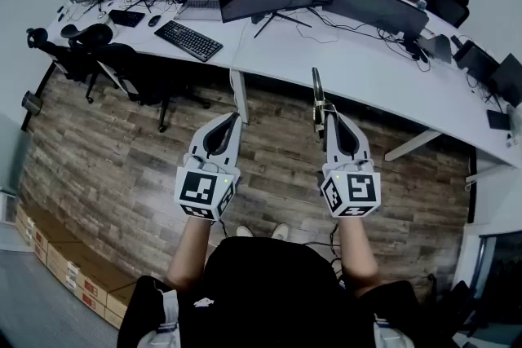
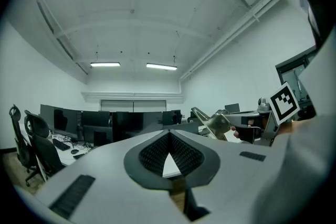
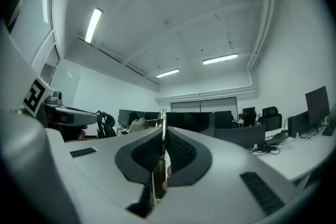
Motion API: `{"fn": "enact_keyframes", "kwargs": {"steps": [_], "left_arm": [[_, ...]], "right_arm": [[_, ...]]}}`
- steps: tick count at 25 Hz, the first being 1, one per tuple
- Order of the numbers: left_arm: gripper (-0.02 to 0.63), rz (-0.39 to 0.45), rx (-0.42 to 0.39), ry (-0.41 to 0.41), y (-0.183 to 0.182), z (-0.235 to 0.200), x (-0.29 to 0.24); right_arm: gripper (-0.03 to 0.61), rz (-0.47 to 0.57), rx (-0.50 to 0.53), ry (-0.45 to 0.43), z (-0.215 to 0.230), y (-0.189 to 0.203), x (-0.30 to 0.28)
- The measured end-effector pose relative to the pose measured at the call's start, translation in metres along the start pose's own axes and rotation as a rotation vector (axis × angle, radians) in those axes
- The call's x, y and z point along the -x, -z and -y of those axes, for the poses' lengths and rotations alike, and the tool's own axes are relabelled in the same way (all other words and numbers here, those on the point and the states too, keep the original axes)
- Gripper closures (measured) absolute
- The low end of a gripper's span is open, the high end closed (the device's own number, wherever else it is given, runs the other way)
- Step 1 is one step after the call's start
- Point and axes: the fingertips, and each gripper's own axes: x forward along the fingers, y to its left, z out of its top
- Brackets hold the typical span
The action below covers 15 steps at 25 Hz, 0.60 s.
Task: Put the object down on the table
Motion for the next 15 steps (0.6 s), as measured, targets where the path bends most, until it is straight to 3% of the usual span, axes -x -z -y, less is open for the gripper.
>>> {"fn": "enact_keyframes", "kwargs": {"steps": [15], "left_arm": [[0.601, -0.004, -0.004, -0.021, 0.011, 0.058, -0.022]], "right_arm": [[0.554, -0.017, -0.003, -0.038, 0.048, 0.014, 0.024]]}}
